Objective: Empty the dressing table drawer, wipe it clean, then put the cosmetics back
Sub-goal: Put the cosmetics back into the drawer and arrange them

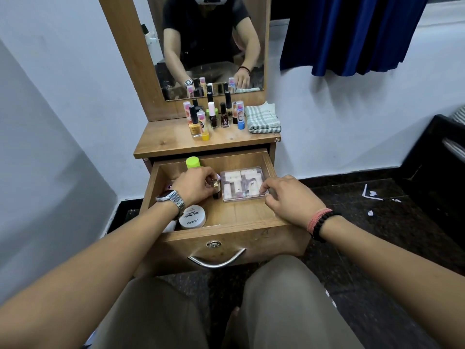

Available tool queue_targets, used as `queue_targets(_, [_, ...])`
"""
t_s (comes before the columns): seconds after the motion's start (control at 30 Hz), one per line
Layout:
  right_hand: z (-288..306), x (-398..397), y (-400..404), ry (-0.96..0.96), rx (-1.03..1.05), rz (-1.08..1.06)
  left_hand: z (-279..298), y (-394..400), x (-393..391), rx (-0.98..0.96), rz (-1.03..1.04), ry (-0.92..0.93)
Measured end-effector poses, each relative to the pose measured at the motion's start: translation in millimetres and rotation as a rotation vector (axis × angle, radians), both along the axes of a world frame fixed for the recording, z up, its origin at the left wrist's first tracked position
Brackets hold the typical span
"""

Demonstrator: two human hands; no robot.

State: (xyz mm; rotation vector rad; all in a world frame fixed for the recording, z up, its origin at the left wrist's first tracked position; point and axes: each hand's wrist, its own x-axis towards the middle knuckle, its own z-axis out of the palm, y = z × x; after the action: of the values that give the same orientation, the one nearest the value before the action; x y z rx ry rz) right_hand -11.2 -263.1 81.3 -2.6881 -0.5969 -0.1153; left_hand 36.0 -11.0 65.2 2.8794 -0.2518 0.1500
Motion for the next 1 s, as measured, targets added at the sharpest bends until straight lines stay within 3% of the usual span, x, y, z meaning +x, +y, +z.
queue_targets(0.63, [-1,0,1,0.006,0.001,0.000,7,10,-2,0.041,-0.001,-0.015])
queue_targets(1.0, [1,3,2,0.011,-0.048,0.018,39,-7,-52,-0.114,-0.153,-0.055])
